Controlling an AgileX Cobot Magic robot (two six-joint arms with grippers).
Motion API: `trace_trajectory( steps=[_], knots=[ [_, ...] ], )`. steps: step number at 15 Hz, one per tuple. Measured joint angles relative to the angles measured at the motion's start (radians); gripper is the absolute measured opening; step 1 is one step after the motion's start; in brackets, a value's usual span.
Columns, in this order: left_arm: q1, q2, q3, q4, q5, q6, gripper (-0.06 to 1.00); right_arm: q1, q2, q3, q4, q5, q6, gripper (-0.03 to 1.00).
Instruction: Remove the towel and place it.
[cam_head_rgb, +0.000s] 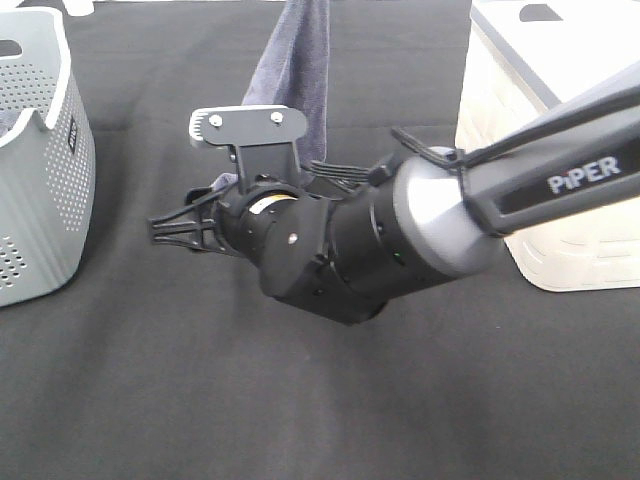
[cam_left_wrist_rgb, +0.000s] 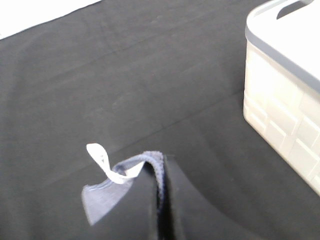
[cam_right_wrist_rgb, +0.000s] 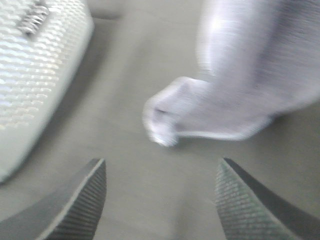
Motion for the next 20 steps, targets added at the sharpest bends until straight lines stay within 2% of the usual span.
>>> trace_trajectory(
  steps=[3, 5, 8, 10, 11, 13, 17, 20],
  knots=[
    [-0.055, 0.004, -0.008, 0.168, 0.047, -0.108, 0.00, 0.000, 0.001, -0.006, 0.063, -0.016, 0.046, 0.63],
    [-0.082, 0.004, -0.008, 0.224, 0.057, -0.150, 0.00, 0.000, 0.001, -0.006, 0.089, -0.021, 0.066, 0.63],
    [-0.095, 0.004, -0.008, 0.229, 0.063, -0.158, 0.00, 0.000, 0.016, -0.006, 0.096, -0.085, 0.080, 0.63],
    [-0.095, 0.004, -0.008, 0.229, 0.073, -0.159, 0.00, 0.000, 0.061, -0.007, 0.101, -0.166, 0.083, 0.63],
    [-0.095, 0.004, -0.008, 0.229, 0.074, -0.159, 0.00, 0.000, 0.109, -0.007, 0.104, -0.237, 0.083, 0.63],
    [-0.095, 0.004, -0.008, 0.229, 0.074, -0.163, 0.00, 0.000, 0.145, -0.008, 0.104, -0.301, 0.083, 0.63],
    [-0.095, 0.004, -0.008, 0.230, 0.074, -0.173, 0.00, 0.000, 0.193, -0.008, 0.058, -0.334, 0.083, 0.63],
    [-0.095, 0.004, -0.008, 0.227, 0.074, -0.176, 0.00, -0.053, 0.213, -0.008, -0.004, -0.345, 0.083, 0.63]
  ],
)
